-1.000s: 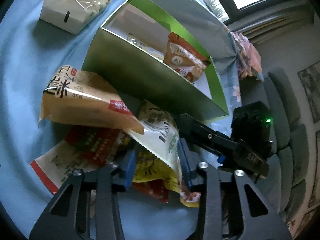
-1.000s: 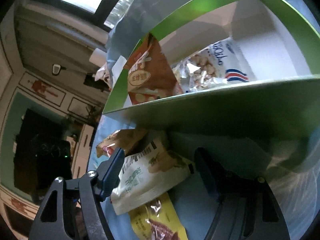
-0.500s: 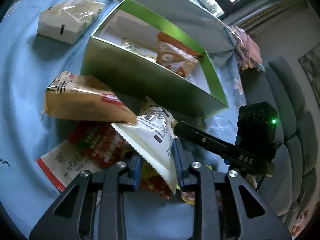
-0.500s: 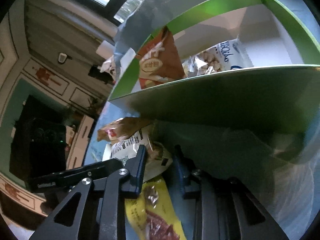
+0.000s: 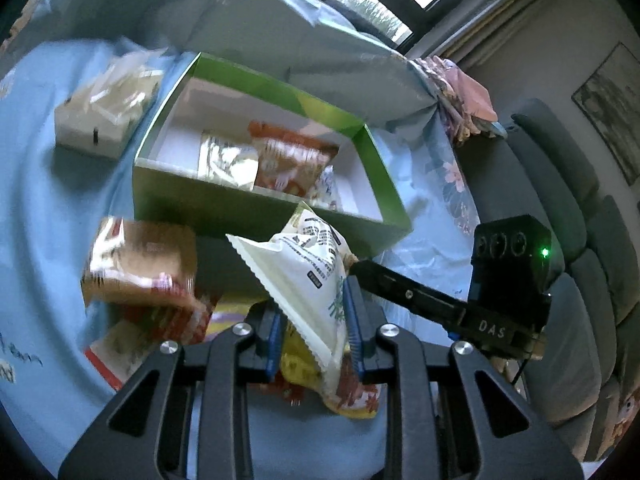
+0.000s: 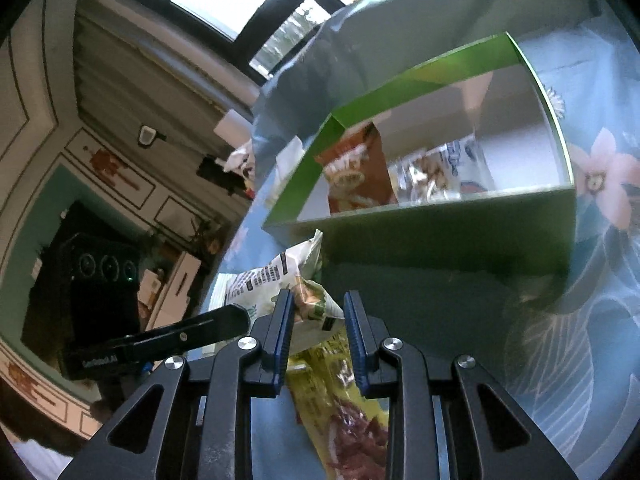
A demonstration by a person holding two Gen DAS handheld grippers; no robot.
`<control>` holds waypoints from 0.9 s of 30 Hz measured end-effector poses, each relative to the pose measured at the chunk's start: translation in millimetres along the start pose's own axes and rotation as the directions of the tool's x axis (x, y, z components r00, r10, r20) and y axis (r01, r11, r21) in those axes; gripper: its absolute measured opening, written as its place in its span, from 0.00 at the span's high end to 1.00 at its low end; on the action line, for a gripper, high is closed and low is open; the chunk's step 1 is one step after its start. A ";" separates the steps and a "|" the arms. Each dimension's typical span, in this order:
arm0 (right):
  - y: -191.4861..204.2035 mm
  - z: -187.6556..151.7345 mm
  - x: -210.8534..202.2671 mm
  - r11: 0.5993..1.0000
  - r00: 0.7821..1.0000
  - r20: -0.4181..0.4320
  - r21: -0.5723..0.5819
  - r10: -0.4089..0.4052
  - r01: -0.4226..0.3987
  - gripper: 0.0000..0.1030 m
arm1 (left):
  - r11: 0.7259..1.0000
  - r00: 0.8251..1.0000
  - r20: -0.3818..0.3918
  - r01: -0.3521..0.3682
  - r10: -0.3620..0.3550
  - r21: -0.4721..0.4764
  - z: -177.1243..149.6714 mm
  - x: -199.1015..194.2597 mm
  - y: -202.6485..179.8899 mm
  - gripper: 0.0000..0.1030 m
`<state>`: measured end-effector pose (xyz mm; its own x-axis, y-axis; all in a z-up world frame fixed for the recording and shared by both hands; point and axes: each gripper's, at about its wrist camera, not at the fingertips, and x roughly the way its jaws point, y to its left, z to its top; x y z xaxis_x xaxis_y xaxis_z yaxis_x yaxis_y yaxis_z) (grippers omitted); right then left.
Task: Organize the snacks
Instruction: 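Carry the white bag with the left tool over the box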
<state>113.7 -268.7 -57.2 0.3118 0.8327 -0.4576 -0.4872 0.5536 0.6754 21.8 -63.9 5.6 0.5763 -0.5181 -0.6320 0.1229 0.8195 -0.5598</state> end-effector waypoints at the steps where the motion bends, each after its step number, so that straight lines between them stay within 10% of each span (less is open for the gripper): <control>1: 0.7 2.2 -1.6 1.000 1.000 0.008 -0.003 0.002 -0.002 0.73 | 1.000 1.000 0.005 -0.001 0.001 0.007 4.8 -0.1 -0.8 0.76; 27: -9.1 77.8 39.8 0.989 0.990 0.038 -0.056 -0.135 0.137 0.73 | 0.997 0.996 0.049 -0.078 0.079 -0.012 99.2 66.7 28.4 0.75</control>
<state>194.0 -239.7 -36.6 0.4050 0.7505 -0.5222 -0.4847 0.6606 0.5734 143.8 -50.8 0.8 0.6230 -0.4395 -0.6470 0.0682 0.8546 -0.5149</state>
